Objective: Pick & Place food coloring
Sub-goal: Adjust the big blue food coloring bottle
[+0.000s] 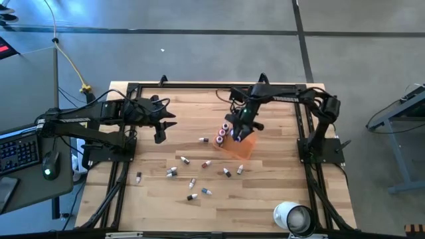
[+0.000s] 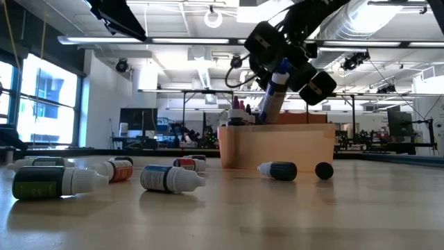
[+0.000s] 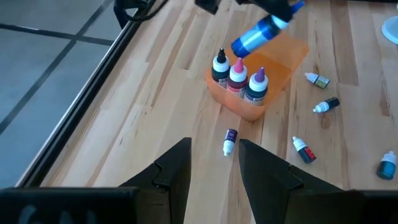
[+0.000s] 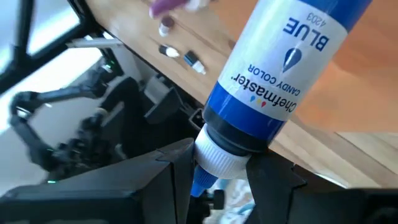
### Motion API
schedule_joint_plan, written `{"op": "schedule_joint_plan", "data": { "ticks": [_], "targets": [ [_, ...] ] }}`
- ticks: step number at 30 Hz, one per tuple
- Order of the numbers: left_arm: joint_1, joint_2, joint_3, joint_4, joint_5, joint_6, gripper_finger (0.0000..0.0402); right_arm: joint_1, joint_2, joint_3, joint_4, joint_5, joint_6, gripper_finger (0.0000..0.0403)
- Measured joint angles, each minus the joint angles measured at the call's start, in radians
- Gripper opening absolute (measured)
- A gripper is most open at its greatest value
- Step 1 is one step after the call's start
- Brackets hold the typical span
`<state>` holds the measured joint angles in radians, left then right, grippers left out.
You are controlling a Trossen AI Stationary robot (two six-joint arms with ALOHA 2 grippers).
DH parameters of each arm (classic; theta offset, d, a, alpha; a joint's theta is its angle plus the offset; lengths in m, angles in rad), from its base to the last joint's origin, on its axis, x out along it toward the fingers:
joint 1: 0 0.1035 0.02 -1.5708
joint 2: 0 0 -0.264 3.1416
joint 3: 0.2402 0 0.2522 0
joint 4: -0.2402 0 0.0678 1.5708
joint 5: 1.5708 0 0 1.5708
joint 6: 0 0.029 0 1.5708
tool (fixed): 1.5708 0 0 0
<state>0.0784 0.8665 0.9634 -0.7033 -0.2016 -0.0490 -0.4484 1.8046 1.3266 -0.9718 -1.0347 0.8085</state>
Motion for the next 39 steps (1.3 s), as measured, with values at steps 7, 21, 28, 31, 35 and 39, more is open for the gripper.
{"op": "schedule_joint_plan", "data": {
  "ticks": [7,21,28,31,35,39],
  "targets": [
    [0.0,0.0,0.0,-0.003,-0.002,0.0,0.0131,-0.057,0.061,0.0,-0.011,-0.097,0.001,0.0124],
    [0.0,0.0,0.0,-0.002,-0.003,0.023,0.0131,-0.097,0.171,0.0,-0.004,-0.132,-0.078,0.0124],
    [0.0,0.0,0.0,-0.003,-0.003,0.023,0.0131,-0.116,0.172,0.0,-0.004,-0.067,-0.133,0.0124],
    [0.0,0.0,0.0,-0.003,-0.003,0.023,0.0131,-0.115,0.172,0.0,-0.004,-0.068,-0.135,0.0124],
    [0.0,0.0,0.0,-0.003,-0.003,0.022,0.0131,-0.114,0.172,0.0,-0.003,-0.062,-0.14,0.0127],
    [0.0,0.0,0.0,-0.003,-0.003,0.022,0.0131,-0.114,0.172,0.0,-0.003,-0.054,-0.14,0.015]
  ]
}}
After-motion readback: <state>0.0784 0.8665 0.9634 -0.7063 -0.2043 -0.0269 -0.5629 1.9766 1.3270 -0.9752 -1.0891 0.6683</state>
